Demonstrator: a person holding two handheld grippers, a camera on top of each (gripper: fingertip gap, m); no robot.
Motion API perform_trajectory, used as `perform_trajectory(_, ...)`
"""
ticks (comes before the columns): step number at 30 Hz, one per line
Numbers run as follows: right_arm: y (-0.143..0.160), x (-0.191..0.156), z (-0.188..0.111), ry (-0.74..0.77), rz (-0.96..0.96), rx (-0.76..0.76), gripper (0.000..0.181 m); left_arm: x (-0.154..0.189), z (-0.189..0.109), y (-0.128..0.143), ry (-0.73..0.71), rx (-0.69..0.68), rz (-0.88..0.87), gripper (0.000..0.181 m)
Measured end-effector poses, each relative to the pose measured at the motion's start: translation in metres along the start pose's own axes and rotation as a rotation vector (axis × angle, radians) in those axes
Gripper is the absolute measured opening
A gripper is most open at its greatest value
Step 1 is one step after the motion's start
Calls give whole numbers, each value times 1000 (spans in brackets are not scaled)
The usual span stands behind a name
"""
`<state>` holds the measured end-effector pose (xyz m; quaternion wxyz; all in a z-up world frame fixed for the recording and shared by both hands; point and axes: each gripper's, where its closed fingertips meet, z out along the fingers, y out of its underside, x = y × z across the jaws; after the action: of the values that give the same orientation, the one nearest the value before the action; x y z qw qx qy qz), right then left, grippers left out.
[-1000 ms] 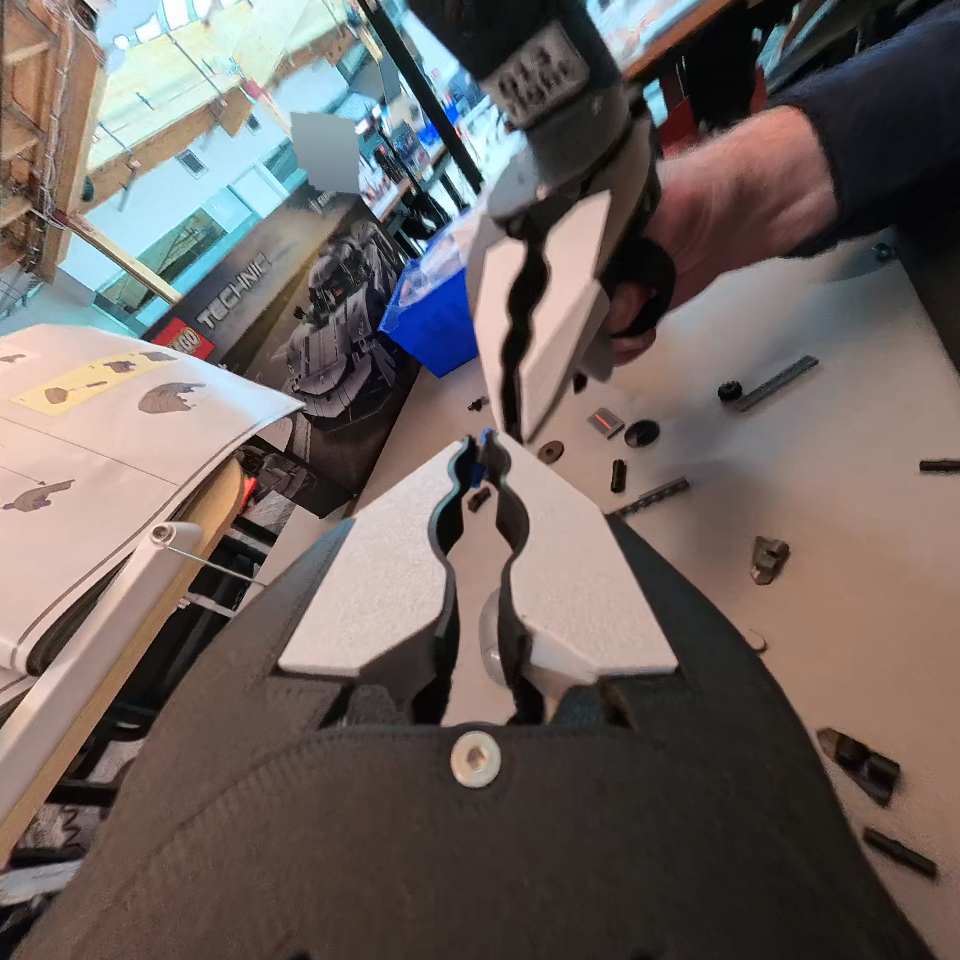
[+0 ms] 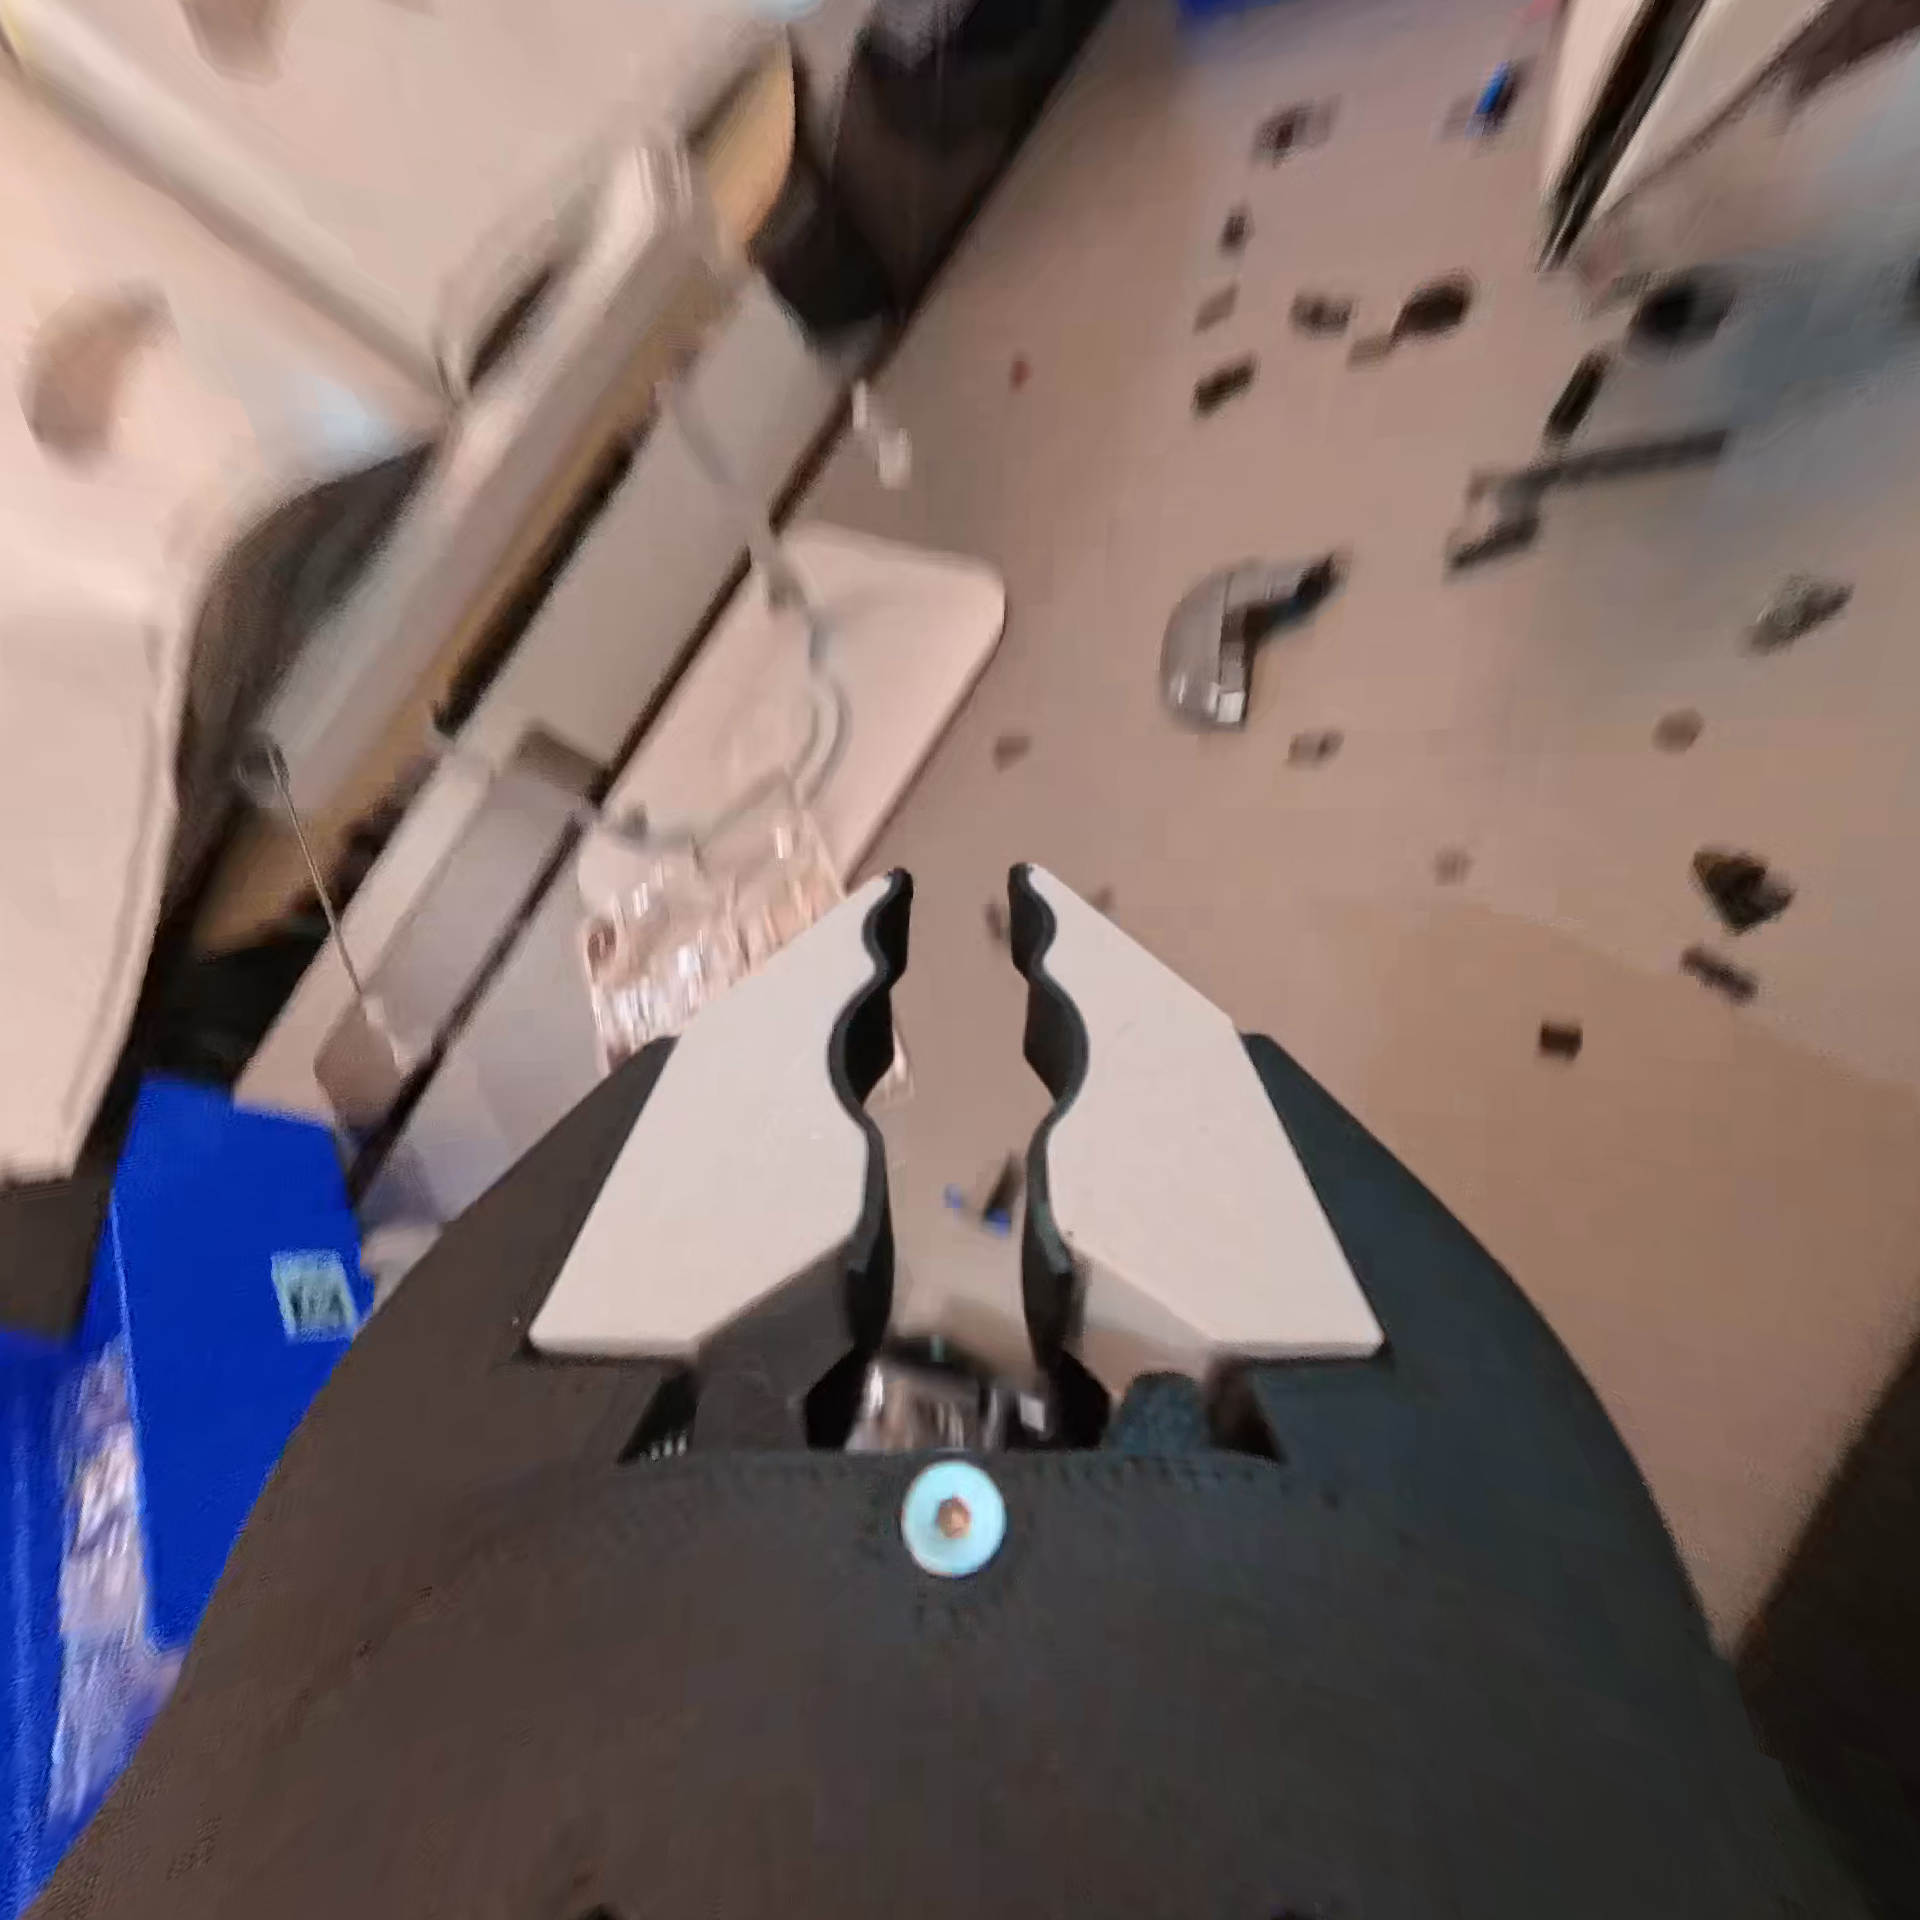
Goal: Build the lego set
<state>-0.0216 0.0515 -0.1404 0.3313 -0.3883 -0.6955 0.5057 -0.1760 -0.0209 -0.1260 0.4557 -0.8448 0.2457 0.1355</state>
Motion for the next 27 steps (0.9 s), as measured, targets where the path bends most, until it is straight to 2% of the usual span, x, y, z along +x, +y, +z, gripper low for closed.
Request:
perform_trajectory(6,2,-2,2,-7,-4,-13,2,4,14,104,33,-408,27,23)
perform_trajectory(9,3,-2,2,-8,-4,-16,2,5,27,125,79,-483,47,25)
perform_trajectory(15,5,-4,4,-16,-7,-27,2,0,40,143,93,-599,114,23)
perform_trajectory(20,4,-5,4,-17,-9,-26,2,9,50,140,134,-612,198,10)
perform_trajectory(27,4,-3,3,-13,-6,-27,2,25,61,121,182,-561,245,8)
